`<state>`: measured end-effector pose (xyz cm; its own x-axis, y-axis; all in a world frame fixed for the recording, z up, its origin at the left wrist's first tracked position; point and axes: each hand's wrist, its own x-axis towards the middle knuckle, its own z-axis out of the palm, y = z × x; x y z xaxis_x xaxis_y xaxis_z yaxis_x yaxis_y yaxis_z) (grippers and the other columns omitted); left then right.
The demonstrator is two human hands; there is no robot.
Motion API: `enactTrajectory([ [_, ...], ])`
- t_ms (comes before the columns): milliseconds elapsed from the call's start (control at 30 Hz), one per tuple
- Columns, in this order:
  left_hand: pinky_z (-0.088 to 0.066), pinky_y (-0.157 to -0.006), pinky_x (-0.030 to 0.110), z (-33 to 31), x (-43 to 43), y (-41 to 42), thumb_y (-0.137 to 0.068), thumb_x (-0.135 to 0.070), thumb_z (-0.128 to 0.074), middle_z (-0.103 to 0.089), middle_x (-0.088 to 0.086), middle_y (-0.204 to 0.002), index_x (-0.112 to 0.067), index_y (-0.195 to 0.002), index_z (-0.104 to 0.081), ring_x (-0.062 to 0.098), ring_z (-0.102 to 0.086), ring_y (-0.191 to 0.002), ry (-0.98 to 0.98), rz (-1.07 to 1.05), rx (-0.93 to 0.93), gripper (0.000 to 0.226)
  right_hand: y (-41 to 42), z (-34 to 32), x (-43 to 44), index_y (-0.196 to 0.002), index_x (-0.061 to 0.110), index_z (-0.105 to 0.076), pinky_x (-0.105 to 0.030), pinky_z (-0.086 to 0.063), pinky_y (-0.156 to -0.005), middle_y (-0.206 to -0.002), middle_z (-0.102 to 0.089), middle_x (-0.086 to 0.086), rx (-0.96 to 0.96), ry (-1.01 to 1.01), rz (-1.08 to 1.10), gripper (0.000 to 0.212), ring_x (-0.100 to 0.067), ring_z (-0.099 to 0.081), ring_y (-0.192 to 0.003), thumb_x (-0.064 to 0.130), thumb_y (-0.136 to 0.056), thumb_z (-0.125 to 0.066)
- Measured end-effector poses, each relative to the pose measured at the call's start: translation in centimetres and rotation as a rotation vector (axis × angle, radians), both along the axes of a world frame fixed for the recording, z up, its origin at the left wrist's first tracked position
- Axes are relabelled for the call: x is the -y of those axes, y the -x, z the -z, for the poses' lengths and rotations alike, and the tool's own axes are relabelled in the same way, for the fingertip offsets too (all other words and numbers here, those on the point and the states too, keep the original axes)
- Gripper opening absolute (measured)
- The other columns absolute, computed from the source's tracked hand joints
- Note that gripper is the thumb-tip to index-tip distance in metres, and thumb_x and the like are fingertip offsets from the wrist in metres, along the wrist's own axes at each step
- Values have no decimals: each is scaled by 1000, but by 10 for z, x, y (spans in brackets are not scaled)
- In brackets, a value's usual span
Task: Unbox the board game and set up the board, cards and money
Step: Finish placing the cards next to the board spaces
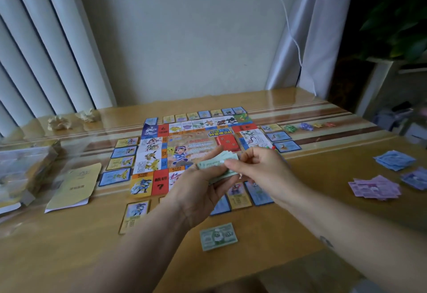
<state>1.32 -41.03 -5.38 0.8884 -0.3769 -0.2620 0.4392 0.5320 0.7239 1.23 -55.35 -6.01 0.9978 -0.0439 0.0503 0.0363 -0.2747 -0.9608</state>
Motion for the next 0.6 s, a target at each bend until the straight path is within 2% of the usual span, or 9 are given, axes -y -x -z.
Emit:
enactTrajectory([
  [100, -59, -73, 31, -6, 19, -19, -91, 7, -49, -71, 19, -98, -14, -116, -63, 24, -72, -80, 14, -23, -19, 35, -18, -5, 18, -73, 12, -61, -22, -47, -61, -67, -60, 1, -11, -54, 87, 21, -8, -57, -62, 26, -78, -76],
  [167, -60, -68, 29, -9, 29, -32, -91, 5, -51, -73, 19, -89, -6, -109, -63, 25, -72, -77, 16, -7, -43, 24, -28, -9, 32, -73, 11, -62, -23, -48, -62, -68, -62, 0, -19, -62, 103, 19, -11, -59, -65, 24, -80, -74],
  [233, -60, -65, 27, -13, 41, -44, -91, 3, -52, -71, 19, -84, 5, -97, -63, 25, -71, -76, -19, 19, -70, 12, -38, -12, 44, -73, 10, -62, -19, -47, -59, -66, -61, 1, -20, -26, 113, 19, -6, -60, -61, 23, -83, -71],
  [300, -59, -64, 28, -16, 53, -55, -92, 1, -52, -68, 19, -85, 7, -91, -62, 25, -68, -78, -55, 19, -96, 11, -49, -16, 57, -71, 11, -63, -14, -45, -54, -61, -60, 6, -14, 6, 112, 18, 2, -57, -53, 19, -86, -68],
  [333, -59, -64, 28, -17, 59, -61, -92, 1, -52, -66, 19, -85, 7, -90, -61, 25, -66, -79, -70, 13, -105, 11, -55, -17, 64, -71, 12, -64, -15, -47, -56, -63, -61, 7, -19, 14, 98, 17, 2, -58, -55, 17, -87, -67],
  [433, -59, -58, 27, -22, 74, -79, -94, 0, -51, -62, 20, -92, 8, -98, -58, 27, -63, -80, -83, 5, -118, 12, -75, -22, 92, -81, 10, -67, -25, -54, -71, -83, -68, -3, -44, -73, 85, 12, -11, -63, -75, 12, -91, -60],
  [533, -58, -58, 30, -24, 83, -96, -95, 1, -50, -61, 21, -98, 7, -113, -53, 29, -63, -83, -59, -12, -116, 20, -98, -27, 136, -93, 4, -59, -25, -58, -68, -101, -63, -17, -50, -224, 220, 9, -20, -64, -83, 3, -95, -51],
  [600, -54, -63, 35, -25, 87, -103, -95, 2, -50, -61, 21, -98, 7, -114, -53, 29, -63, -83, -56, -16, -115, 21, -113, -21, 168, -94, 7, -59, -29, -58, -71, -108, -60, -20, -134, -102, 279, 14, -22, -63, -86, 0, -96, -47],
])
